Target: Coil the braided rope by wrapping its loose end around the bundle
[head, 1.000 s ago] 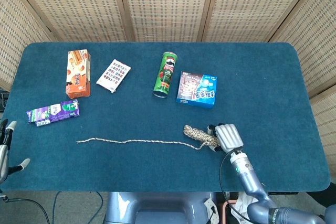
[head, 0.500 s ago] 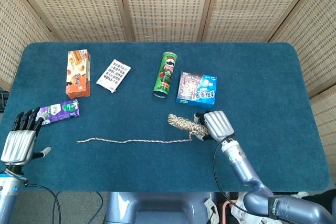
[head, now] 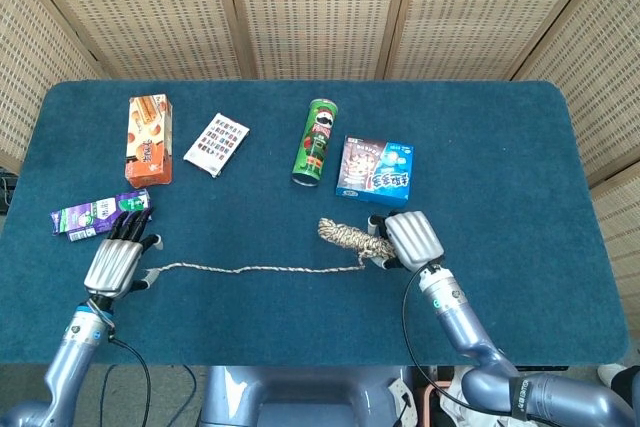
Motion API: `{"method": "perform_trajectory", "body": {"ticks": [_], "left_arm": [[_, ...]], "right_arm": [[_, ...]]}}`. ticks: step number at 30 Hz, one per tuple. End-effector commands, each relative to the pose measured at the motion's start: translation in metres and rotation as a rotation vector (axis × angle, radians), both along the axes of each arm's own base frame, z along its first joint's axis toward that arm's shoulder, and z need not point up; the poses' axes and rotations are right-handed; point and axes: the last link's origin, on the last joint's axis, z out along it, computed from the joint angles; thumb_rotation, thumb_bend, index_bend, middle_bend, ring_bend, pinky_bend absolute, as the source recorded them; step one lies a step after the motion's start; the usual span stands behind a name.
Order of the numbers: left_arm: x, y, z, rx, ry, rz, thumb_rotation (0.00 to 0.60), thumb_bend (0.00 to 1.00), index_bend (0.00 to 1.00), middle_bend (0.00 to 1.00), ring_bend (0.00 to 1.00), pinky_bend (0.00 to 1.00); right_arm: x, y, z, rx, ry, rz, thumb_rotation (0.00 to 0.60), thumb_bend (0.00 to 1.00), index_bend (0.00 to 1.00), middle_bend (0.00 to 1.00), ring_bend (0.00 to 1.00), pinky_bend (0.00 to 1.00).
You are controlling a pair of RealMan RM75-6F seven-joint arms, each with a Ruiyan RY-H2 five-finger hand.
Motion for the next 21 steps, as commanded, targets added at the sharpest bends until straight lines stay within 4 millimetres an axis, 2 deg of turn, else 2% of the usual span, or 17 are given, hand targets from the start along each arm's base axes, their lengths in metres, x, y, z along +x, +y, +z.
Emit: {"method": "perform_trajectory", "body": {"ticks": [1, 10, 21], "left_arm": [[0.002, 0.009, -0.024, -0.028, -0.004, 0.005, 0.6, 0.29, 0.43, 0.0, 0.0, 0.0], [0.003, 0.013, -0.049, -0.076, -0.028, 0.038, 0.6, 0.3, 0.44, 0.0, 0.0, 0.0], [0.004, 0.018, -0.055, -0.095, -0.033, 0.057, 0.6, 0.38, 0.47, 0.0, 0.0, 0.0]], "right_arm": [[0.0, 0.0, 0.0, 0.001, -0.004, -0.002, 0.6, 0.47, 0.66, 0.68, 0.49, 0.69], [0.0, -0.001, -0.001, 0.0, -0.006, -0.003, 0.6, 0.5, 0.66, 0.68, 0.49, 0.69], [0.0, -0.001, 0.0, -0.002, -0.003, -0.002, 0.6, 0.51, 0.66, 0.68, 0.49, 0.69]]}}
